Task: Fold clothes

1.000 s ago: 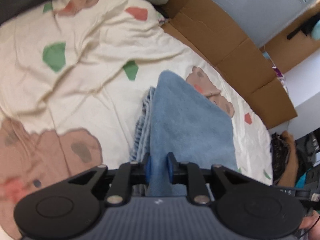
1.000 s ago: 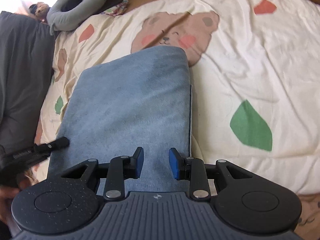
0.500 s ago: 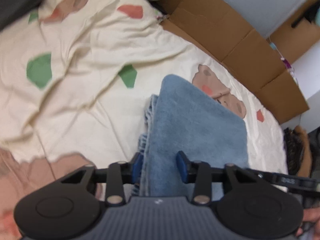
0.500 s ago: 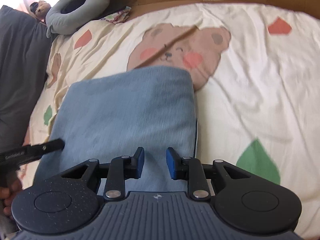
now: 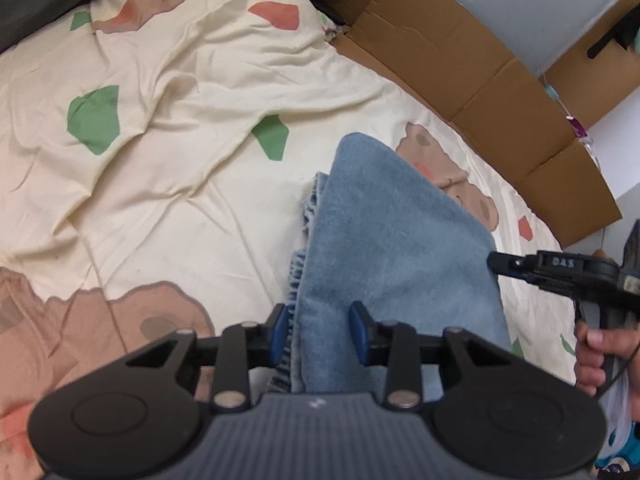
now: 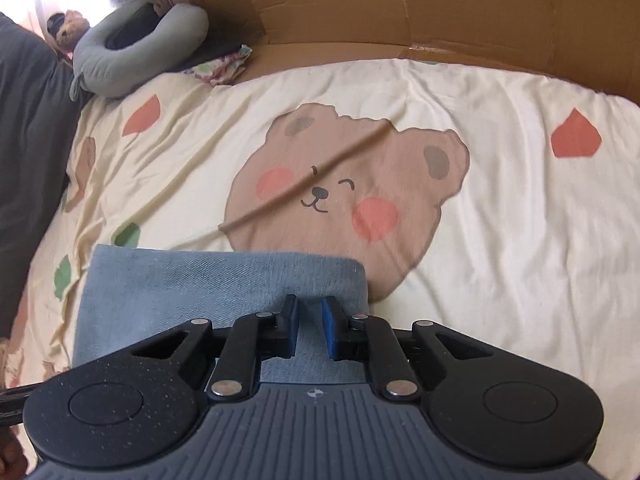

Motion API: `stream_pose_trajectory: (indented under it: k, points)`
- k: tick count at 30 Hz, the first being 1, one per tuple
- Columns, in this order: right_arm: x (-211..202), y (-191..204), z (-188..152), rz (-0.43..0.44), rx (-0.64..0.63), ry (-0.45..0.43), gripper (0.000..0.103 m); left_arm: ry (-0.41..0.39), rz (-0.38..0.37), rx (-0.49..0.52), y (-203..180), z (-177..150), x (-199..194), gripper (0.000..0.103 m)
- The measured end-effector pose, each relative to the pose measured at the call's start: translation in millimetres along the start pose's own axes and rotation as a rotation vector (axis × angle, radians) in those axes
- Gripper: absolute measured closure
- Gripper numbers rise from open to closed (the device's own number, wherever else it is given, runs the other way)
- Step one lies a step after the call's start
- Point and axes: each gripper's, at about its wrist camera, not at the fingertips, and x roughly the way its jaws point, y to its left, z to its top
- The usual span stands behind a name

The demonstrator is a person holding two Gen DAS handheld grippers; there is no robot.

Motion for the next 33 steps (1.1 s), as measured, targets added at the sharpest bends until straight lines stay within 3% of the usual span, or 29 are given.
stream_pose_trajectory:
  k: [7, 12, 21, 31, 33]
  points:
    - [16.4, -7.0, -3.5, 0.034, 0.031, 0.031, 0.085, 0.035, -0.024, -0.061, 11.5, -3.0, -6.3, 0.064]
    - [0.1, -11.4, -4.4, 0.076, 0.05, 0.105, 0.078, 0.048, -0.024, -0.031, 9.4, -9.9, -19.8, 0.064]
    - [-47.0, -6.5, -63.6, 0.078, 0.03, 0.131, 0.077, 0.079, -0.05, -0.035, 8.0, -31.0, -42.6, 0.061]
    - [-77.3, 0.4, -111.0, 0.084, 0.067, 0.147, 0.076, 0.164, -0.147, -0.102, 13.4, -55.7, -50.7, 0.061]
    - [-80.2, 1.5, -115.8, 0.085, 0.07, 0.152, 0.073, 0.187, -0.166, -0.111, 15.6, -60.3, -49.7, 0.061]
